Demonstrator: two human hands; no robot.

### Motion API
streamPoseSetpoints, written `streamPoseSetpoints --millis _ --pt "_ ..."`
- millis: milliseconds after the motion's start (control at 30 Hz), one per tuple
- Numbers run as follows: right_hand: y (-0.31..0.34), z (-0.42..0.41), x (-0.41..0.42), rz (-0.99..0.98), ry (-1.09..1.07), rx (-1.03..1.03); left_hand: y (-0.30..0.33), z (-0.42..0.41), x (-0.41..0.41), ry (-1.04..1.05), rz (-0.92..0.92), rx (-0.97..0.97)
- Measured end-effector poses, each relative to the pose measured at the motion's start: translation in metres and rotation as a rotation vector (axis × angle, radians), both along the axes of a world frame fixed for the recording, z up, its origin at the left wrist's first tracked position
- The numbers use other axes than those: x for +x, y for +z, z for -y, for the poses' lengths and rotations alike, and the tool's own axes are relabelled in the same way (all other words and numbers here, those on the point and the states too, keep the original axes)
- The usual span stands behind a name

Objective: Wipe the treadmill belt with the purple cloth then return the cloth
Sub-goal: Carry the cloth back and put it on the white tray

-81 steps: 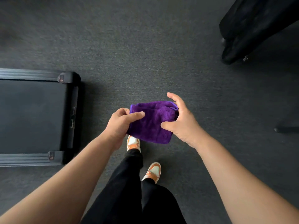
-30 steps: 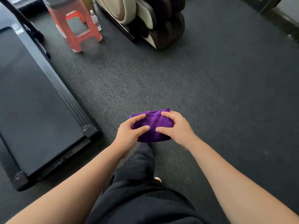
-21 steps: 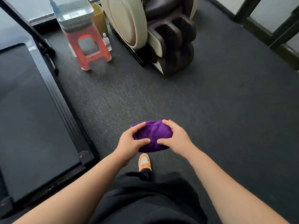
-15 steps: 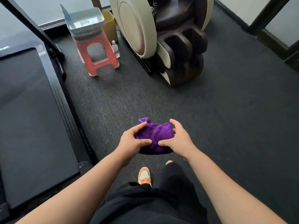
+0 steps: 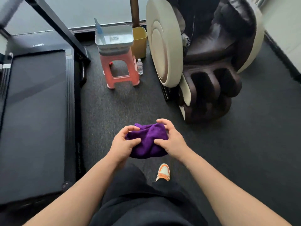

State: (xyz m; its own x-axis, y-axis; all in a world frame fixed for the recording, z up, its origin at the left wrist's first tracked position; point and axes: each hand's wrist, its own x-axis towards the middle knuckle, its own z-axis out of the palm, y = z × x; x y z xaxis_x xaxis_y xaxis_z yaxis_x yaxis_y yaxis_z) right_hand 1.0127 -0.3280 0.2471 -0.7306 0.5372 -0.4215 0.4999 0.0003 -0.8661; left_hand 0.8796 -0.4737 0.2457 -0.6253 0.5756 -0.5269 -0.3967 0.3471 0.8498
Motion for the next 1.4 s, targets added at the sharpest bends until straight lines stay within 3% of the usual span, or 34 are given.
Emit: streamPoseSetpoints --millis 200,333,600,833,1133,1400 --pt "0.002 -0.084 -0.083 0.05 0.222 0.154 -0.005 -0.059 -0.061 0.037 -0.087 -0.033" --pt "-0.007 -0.129 -0.156 0.091 0.263 0.118 -0.017 -0.099 -0.124 0.089 -0.073 -0.032" --pt "-0.037 -0.206 -0.325 0.112 0.184 0.093 -0.039 -0.175 -0.295 0.155 -0.097 -0.145" --pt "-0.033 -0.279 -0.458 0.117 0.153 0.187 -0.034 -0.259 -0.434 0.093 -0.232 -0.178" --pt "-0.061 -0.392 -0.618 0.067 0.111 0.011 -0.078 -0.363 -0.587 -0.028 -0.325 -0.306" --pt "-0.121 -0.462 -0.745 0.143 0.156 -0.045 -0.132 -0.44 -0.709 -0.137 -0.335 -0.437"
